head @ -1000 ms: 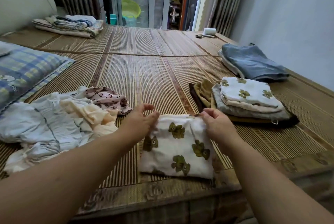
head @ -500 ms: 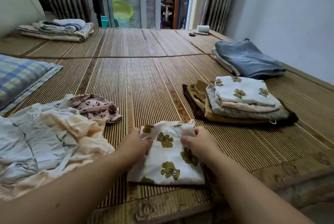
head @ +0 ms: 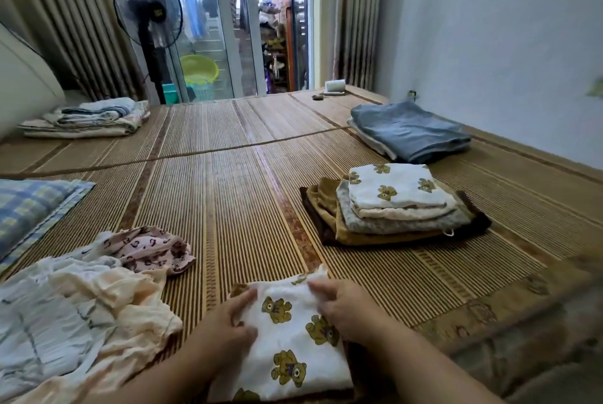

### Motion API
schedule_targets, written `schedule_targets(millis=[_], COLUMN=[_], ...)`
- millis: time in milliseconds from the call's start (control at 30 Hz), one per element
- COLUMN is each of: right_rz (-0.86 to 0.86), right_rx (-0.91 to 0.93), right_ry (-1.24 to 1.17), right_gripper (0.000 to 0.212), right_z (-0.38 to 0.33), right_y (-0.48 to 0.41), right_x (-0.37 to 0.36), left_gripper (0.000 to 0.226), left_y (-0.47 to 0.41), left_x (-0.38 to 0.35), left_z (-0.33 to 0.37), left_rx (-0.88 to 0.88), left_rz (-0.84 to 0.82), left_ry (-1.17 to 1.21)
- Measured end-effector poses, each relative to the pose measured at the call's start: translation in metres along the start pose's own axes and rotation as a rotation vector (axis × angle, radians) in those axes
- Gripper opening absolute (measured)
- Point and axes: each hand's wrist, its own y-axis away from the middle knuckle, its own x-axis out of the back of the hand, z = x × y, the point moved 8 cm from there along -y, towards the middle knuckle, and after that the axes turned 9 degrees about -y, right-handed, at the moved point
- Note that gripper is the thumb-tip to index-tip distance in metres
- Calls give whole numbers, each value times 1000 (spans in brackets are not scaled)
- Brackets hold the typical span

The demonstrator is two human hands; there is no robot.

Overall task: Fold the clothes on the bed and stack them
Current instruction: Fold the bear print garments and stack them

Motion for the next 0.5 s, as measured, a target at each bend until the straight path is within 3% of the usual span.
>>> schedule_targets(millis=[100,200,300,500], right_rz=[48,88,151,348], right_rx=[59,140,215,290], right_ry=[-43,-185,-338,-139], right_gripper=[56,72,74,80], right_z=[-14,-33,-55,-90], right_y=[11,22,23,-15], right_x=[29,69,124,255], left_gripper=[79,80,85,93], left_y=[4,-3,-24,-105], left_x=[-8,-12,-11,-30], left_z=[33,91,159,256], left_rx=[-90,-233,-358,-416], left_rz=[-37,-93,-106,-122], left_ry=[-43,-58,1,8])
